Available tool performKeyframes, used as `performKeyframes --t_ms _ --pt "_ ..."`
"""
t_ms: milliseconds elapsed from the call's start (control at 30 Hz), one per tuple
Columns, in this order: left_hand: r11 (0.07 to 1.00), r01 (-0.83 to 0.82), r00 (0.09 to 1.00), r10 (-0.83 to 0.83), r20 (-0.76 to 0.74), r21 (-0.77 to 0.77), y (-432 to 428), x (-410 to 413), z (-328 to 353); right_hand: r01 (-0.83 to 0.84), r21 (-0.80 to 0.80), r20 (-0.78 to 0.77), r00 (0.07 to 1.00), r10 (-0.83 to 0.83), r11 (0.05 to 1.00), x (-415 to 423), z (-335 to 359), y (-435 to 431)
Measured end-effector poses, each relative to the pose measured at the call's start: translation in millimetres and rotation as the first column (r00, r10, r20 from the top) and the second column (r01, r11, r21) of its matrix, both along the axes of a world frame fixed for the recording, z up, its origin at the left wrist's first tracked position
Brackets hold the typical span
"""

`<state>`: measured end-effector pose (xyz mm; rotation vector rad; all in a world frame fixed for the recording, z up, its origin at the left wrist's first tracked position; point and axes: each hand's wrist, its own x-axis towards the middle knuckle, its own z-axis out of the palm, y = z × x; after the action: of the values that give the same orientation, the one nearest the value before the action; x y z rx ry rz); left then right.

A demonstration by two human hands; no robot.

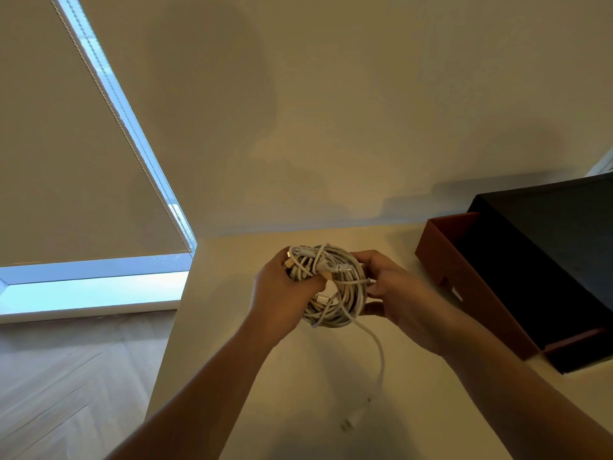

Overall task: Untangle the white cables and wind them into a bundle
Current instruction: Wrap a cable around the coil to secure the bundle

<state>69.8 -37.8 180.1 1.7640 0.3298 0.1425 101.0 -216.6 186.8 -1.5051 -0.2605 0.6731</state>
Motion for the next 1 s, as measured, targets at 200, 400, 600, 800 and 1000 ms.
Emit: performKeyframes --t_ms 200,400,600,800,1000 --pt "0.997 0.047 0.999 -0.047 0.001 0.057 1 -2 0 0.046 0.012 -0.110 0.993 -0.045 0.999 2 -5 -1" --pt "0.977 0.200 0.979 -0.201 0.012 0.071 3 -1 6 -0.131 -0.049 -0.162 0.979 0.122 0.990 14 -4 -4" --pt "0.934 0.344 0.939 -0.345 -0.014 0.093 14 3 9 -0.129 -0.093 -0.009 0.992 0.129 0.987 16 1 -1" --pt "0.854 0.507 0.862 -0.497 -0.103 0.117 16 2 9 0.052 -0.429 0.575 0.785 0.229 0.902 20 -4 -1" --pt "0.800 0.595 0.803 -0.585 -0.119 0.083 13 -1 16 0.235 -0.635 0.730 0.495 0.472 0.736 29 -17 5"
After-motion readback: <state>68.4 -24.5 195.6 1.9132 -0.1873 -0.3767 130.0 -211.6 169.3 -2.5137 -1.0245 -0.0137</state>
